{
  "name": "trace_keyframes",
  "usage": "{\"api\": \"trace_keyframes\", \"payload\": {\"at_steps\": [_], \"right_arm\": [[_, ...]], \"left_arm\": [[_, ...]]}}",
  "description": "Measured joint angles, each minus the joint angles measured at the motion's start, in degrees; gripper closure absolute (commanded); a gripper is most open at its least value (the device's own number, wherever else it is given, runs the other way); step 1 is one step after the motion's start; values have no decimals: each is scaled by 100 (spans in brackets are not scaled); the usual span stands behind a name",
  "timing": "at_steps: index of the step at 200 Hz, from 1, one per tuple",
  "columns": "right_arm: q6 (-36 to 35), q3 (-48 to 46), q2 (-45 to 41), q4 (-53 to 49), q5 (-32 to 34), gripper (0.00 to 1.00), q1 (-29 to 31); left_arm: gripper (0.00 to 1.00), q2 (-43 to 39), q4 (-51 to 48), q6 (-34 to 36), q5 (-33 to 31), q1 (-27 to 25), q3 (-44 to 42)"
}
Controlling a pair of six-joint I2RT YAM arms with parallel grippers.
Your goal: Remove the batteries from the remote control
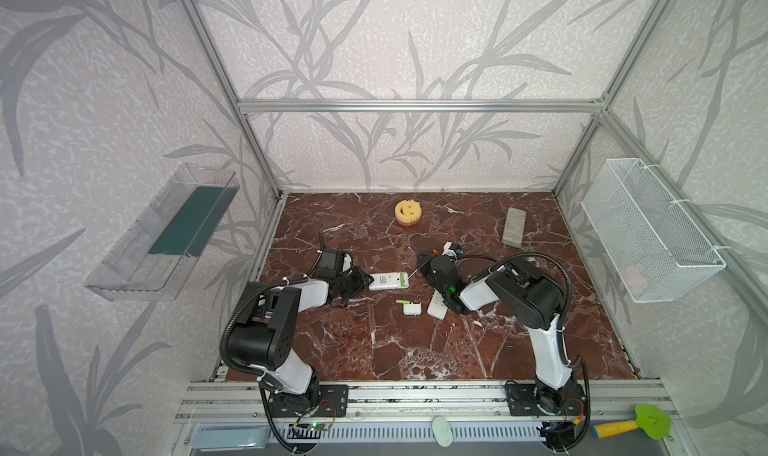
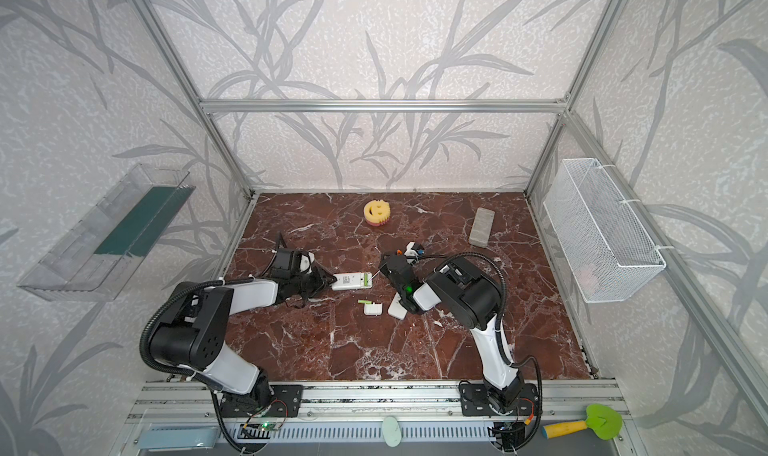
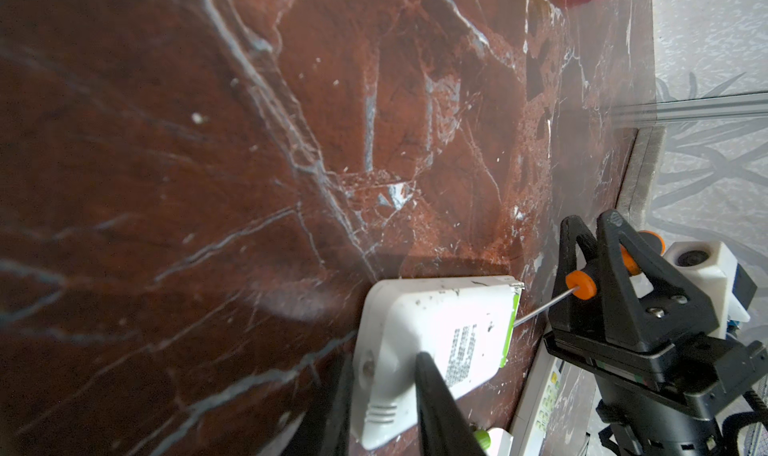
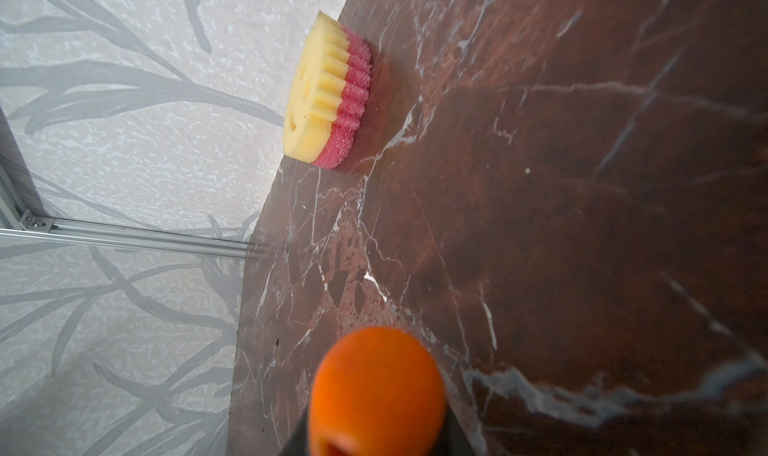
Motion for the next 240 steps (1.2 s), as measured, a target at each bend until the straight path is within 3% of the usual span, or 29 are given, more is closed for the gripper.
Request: {"api": "trace_keyframes", "payload": {"at_steps": [59, 132, 240], "right_arm": [[140, -4, 192, 293, -76, 100, -35], [-922, -2, -140, 59, -17, 100, 24], [-133, -4, 295, 590, 61, 100, -11]], "left_arm": [[72, 9, 118, -22, 13, 0, -50], [73, -9, 188, -114, 2, -28, -116], [73, 61, 570, -199, 13, -50, -249]]}}
